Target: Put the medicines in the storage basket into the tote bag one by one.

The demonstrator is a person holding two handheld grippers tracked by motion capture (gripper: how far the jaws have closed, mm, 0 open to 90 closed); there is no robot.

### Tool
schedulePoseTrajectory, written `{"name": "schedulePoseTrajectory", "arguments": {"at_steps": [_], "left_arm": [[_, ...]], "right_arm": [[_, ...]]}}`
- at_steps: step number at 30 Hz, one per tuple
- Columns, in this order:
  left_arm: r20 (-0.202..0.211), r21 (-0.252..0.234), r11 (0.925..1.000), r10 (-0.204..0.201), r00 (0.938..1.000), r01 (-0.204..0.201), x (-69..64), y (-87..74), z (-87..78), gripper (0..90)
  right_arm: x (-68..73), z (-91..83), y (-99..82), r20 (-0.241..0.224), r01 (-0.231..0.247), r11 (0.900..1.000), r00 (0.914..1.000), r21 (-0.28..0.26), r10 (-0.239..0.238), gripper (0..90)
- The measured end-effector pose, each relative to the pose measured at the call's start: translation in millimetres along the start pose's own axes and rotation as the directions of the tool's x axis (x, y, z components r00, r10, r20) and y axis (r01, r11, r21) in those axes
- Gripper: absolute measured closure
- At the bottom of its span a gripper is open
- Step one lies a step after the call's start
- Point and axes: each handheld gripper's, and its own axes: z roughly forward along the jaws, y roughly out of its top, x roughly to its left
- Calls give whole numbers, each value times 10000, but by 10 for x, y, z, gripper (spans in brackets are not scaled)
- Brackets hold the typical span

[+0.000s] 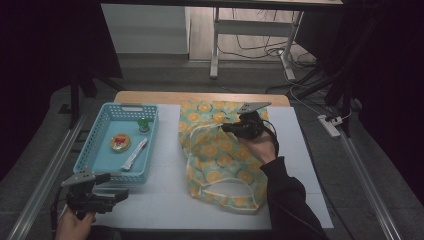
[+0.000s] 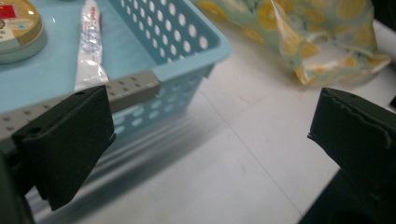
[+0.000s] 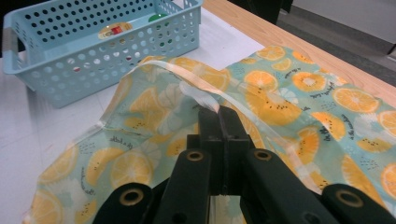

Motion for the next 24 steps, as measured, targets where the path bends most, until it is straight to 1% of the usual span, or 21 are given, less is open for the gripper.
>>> {"name": "schedulePoseTrajectory", "arguments": {"at_steps": [2,3,4,5,6,7,9,12,15,18,22,24], "left_arm": [[144,79,10000,-37,9999,36,15,58,-6,0],[67,57,10000,57,10000,-57,11,90,-9,0],[-13,190,9997,147,9999,-146,4,133,-14,0],[-207,135,9996,249,9995,-246,-12,166,-26,0],[-336,65,9996,292,9990,-290,-25,189,-36,0],[-326,120,9996,258,9991,-254,-34,206,-42,0],[-299,162,9997,185,9994,-180,-41,214,-51,0],[-506,193,9996,223,9985,-214,-35,210,-57,0],[-577,253,9993,303,9979,-289,-28,228,-51,0],[-630,375,9986,405,9972,-382,-21,280,-31,0],[-683,319,9982,527,9963,-506,-4,352,2,0],[-692,383,9978,565,9960,-540,19,384,26,0]], "right_arm": [[9,-3,-3,-17,39,10000,10000,26,-39,900],[9,-3,-3,-17,39,10000,10000,26,-39,900],[9,-5,1,4,49,10000,10000,17,-49,900],[11,-7,3,2,42,10000,10000,-22,-42,900],[16,-17,9,26,84,10000,10000,-17,-84,900],[16,-17,9,26,84,10000,10000,-17,-84,900],[11,-29,13,12,82,9999,10000,-84,-82,900],[-9,-43,13,-31,-20,9999,10000,-162,19,900],[-14,-43,10,-14,-26,9999,10000,-145,26,900],[-6,-44,15,19,4,9999,10000,-139,-4,900],[-1,-51,17,45,29,9999,10000,-166,-28,900],[-3,-56,18,43,38,9999,10000,-162,-37,900]]}}
